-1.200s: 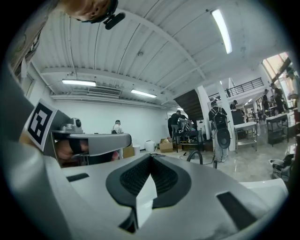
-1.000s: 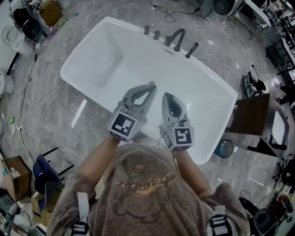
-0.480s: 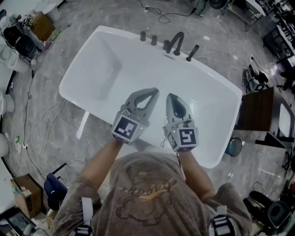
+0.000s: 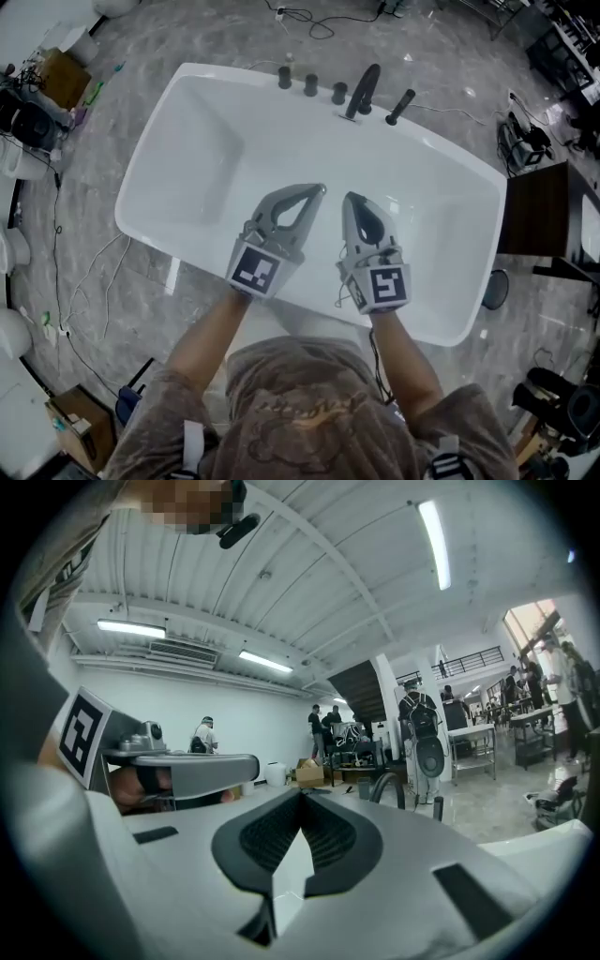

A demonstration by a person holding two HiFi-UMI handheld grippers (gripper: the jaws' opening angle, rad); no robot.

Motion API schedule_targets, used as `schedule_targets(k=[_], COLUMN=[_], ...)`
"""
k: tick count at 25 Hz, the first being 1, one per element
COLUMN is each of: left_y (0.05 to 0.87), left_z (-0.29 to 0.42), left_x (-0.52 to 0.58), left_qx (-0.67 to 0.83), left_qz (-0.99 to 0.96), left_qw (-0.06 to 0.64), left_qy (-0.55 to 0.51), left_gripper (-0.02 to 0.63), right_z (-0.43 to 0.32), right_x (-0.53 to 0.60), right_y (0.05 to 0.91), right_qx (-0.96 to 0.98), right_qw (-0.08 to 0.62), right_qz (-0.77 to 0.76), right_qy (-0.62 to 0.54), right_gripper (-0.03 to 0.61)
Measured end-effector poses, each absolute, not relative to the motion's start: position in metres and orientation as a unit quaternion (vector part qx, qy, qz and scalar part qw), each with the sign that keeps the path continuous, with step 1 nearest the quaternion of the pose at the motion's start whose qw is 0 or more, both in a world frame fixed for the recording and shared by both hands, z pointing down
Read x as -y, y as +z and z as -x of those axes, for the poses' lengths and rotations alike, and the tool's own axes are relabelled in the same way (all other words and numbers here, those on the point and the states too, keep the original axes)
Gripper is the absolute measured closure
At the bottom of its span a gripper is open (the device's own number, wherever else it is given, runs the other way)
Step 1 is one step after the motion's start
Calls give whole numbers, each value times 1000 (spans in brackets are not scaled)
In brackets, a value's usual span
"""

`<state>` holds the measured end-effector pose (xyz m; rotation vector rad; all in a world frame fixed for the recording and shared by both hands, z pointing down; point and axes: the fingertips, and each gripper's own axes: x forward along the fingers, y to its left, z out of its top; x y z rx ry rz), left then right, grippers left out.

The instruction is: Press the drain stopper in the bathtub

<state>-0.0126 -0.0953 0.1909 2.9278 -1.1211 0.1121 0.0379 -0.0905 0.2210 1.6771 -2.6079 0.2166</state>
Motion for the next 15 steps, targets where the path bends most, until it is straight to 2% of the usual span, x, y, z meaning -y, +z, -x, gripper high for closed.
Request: schedule_targets(k=[15], left_y=[283], left_z=[19], left_x=[153], left_qx=[324], left_qz=[-945], left_qw=[6], left_qy=[32], left_gripper=[612], right_z=[-25], right_x=[147], right_y=[312], right_qx=[828], right_qw=[1], right_qz=[-557], right_qy=[69], right_gripper=[575])
